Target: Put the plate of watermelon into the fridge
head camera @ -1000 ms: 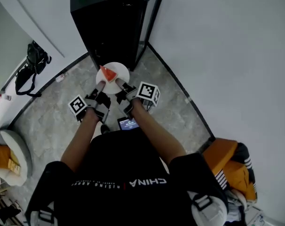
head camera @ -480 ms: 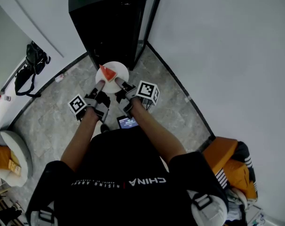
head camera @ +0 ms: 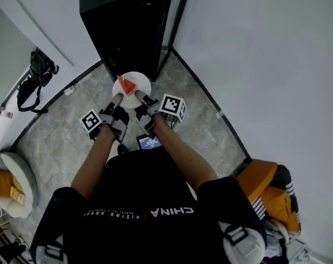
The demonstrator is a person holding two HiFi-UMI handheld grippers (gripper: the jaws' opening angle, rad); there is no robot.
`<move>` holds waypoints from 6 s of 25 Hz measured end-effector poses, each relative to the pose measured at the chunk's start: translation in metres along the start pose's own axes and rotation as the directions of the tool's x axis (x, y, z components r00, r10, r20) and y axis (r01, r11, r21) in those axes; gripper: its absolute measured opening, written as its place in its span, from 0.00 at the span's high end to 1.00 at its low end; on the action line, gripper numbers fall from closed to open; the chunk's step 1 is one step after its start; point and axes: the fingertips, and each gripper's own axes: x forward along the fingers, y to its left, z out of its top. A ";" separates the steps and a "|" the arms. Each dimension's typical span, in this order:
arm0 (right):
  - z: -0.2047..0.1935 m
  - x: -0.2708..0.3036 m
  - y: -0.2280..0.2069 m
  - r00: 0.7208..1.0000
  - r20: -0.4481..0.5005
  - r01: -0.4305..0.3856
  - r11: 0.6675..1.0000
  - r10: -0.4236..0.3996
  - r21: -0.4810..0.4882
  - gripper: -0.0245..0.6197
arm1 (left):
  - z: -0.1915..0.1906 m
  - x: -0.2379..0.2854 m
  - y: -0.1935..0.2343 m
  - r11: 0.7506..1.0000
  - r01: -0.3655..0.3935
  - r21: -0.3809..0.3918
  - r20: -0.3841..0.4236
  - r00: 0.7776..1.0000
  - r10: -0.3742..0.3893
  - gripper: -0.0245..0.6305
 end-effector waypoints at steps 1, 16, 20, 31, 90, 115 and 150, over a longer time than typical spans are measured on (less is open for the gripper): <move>0.000 0.000 0.000 1.000 -0.001 -0.001 1.000 0.001 -0.007 0.93 | 0.000 0.000 0.000 1.000 -0.002 -0.001 0.000 1.000 0.002 0.90; 0.010 -0.003 -0.007 1.000 -0.004 0.003 1.000 -0.003 0.000 0.93 | -0.006 0.009 0.004 1.000 -0.009 0.004 -0.006 1.000 0.009 0.90; 0.020 -0.013 -0.010 1.000 -0.006 -0.001 1.000 0.001 -0.006 0.93 | -0.018 0.016 0.007 1.000 -0.021 0.010 -0.011 1.000 0.022 0.90; 0.047 -0.041 -0.020 0.998 -0.064 -0.028 1.000 0.029 0.014 0.93 | -0.053 0.039 0.014 0.997 -0.044 0.069 0.000 0.999 0.044 0.90; 0.186 0.162 -0.022 0.986 -0.165 0.020 0.998 -0.010 0.057 0.93 | 0.121 0.208 0.020 0.996 -0.071 0.055 0.041 0.997 0.069 0.90; 0.192 0.234 0.004 0.984 -0.172 0.034 0.999 -0.038 -0.026 0.93 | 0.201 0.221 0.017 0.998 -0.050 -0.048 0.157 0.986 0.057 0.92; 0.234 0.290 -0.059 0.998 -0.069 0.002 0.996 0.004 0.093 0.92 | 0.222 0.231 0.050 0.992 -0.087 0.089 0.109 0.991 0.077 0.70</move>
